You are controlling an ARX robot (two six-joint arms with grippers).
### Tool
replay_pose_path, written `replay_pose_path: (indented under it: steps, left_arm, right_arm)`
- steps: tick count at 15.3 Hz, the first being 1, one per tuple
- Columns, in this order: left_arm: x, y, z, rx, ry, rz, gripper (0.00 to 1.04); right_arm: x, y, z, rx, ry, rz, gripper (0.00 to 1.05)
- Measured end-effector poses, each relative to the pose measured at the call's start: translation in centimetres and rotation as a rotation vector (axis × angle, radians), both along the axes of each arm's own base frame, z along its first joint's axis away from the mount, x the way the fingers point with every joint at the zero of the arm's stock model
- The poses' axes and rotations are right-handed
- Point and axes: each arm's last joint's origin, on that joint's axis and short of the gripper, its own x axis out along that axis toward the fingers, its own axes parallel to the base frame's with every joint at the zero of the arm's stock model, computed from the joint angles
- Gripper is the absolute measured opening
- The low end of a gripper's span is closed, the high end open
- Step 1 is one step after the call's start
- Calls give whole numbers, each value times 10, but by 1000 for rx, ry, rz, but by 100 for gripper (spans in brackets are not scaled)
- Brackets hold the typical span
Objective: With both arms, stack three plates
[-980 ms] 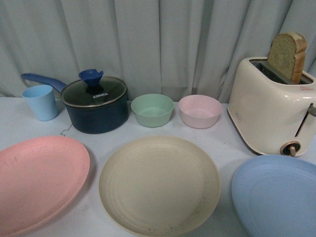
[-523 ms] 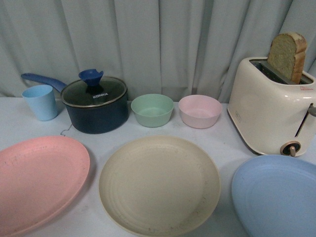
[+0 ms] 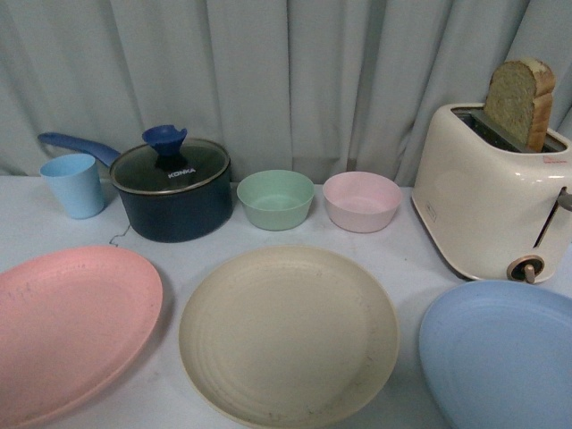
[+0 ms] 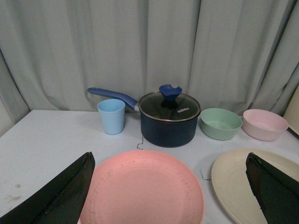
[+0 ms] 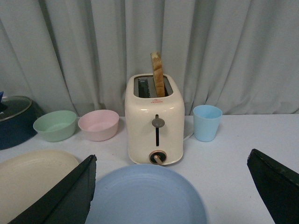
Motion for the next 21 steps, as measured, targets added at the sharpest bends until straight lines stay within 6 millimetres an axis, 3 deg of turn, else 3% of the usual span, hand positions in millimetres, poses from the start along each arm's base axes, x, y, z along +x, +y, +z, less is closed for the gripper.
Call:
replay_pose_path:
  steps: [21]
  left_arm:
    - [0,0,0,0,0,0,98]
  right_arm:
    - [0,0,0,0,0,0,98]
